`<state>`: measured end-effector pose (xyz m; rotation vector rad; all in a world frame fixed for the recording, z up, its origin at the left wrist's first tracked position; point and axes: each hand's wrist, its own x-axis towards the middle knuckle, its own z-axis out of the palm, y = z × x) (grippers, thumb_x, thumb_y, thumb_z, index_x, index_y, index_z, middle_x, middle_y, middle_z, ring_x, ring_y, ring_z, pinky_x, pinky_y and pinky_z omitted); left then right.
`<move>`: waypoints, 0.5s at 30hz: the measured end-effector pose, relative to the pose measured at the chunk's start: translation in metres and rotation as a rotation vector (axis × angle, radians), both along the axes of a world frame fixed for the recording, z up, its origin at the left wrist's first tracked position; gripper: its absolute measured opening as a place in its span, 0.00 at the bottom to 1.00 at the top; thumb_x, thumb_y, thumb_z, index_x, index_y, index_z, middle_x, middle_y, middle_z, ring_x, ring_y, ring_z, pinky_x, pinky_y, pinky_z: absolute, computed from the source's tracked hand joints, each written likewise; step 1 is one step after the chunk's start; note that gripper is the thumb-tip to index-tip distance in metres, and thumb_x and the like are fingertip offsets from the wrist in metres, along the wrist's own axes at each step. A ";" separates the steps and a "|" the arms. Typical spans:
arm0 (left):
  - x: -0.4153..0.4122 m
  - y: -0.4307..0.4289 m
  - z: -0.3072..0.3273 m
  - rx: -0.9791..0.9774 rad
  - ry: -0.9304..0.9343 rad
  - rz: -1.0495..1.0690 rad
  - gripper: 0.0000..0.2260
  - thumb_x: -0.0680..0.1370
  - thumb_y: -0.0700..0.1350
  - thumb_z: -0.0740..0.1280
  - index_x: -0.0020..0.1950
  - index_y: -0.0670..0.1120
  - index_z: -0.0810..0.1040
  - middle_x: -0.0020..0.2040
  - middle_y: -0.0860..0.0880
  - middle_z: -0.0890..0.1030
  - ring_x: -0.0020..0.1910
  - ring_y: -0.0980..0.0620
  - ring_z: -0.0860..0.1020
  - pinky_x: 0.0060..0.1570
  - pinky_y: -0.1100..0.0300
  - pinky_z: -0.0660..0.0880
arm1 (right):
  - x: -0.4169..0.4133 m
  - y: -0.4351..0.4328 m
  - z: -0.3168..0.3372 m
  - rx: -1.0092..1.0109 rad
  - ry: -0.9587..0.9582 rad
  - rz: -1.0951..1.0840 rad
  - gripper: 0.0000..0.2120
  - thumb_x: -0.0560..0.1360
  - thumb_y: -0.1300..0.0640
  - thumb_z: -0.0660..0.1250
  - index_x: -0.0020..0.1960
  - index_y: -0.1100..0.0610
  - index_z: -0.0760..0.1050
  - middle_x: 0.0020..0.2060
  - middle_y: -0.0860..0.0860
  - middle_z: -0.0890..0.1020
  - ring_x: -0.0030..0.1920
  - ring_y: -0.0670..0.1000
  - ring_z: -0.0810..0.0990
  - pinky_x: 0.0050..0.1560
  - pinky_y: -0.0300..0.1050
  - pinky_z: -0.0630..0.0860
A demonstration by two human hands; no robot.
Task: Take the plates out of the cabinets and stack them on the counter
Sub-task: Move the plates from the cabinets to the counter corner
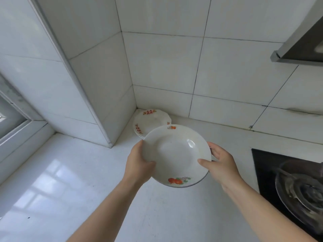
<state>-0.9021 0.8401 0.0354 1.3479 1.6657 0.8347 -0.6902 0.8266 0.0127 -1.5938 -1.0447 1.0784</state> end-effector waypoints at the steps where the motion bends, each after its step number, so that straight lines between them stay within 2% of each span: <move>1: -0.004 0.009 -0.001 0.000 0.001 0.002 0.22 0.67 0.32 0.63 0.53 0.55 0.72 0.46 0.56 0.78 0.46 0.51 0.78 0.29 0.61 0.73 | -0.004 0.010 -0.002 -0.004 0.002 0.005 0.24 0.67 0.71 0.70 0.46 0.42 0.74 0.45 0.35 0.78 0.40 0.23 0.74 0.42 0.34 0.73; 5: -0.013 0.048 -0.009 -0.004 0.004 0.013 0.23 0.67 0.32 0.63 0.55 0.56 0.71 0.48 0.52 0.79 0.47 0.49 0.78 0.29 0.62 0.72 | -0.012 0.051 -0.010 -0.035 0.007 0.020 0.23 0.67 0.70 0.69 0.52 0.45 0.75 0.46 0.36 0.78 0.42 0.27 0.75 0.45 0.36 0.74; 9: -0.021 0.085 -0.023 -0.009 -0.001 0.019 0.24 0.67 0.31 0.63 0.54 0.56 0.71 0.47 0.54 0.79 0.46 0.50 0.78 0.29 0.63 0.74 | -0.019 0.091 -0.021 -0.059 -0.014 0.031 0.23 0.67 0.70 0.69 0.51 0.44 0.75 0.46 0.35 0.79 0.42 0.28 0.75 0.43 0.34 0.73; 11: -0.026 0.106 -0.034 -0.016 -0.006 0.039 0.25 0.67 0.31 0.63 0.60 0.53 0.73 0.49 0.53 0.79 0.47 0.50 0.78 0.30 0.64 0.74 | -0.024 0.112 -0.028 -0.070 -0.026 0.044 0.23 0.67 0.70 0.69 0.48 0.42 0.75 0.45 0.35 0.79 0.41 0.28 0.76 0.42 0.34 0.73; 13: -0.030 0.126 -0.048 -0.023 -0.019 0.064 0.29 0.67 0.32 0.63 0.66 0.53 0.69 0.55 0.52 0.78 0.52 0.49 0.77 0.31 0.66 0.72 | -0.028 0.133 -0.035 -0.089 -0.040 0.049 0.23 0.67 0.70 0.69 0.47 0.41 0.74 0.45 0.36 0.79 0.43 0.31 0.77 0.44 0.36 0.74; 15: -0.033 0.144 -0.061 -0.015 -0.031 0.072 0.31 0.68 0.33 0.64 0.69 0.53 0.67 0.59 0.52 0.75 0.56 0.50 0.75 0.33 0.69 0.72 | -0.032 0.153 -0.045 -0.107 -0.052 0.040 0.24 0.66 0.70 0.69 0.46 0.40 0.74 0.45 0.35 0.79 0.45 0.34 0.77 0.46 0.40 0.75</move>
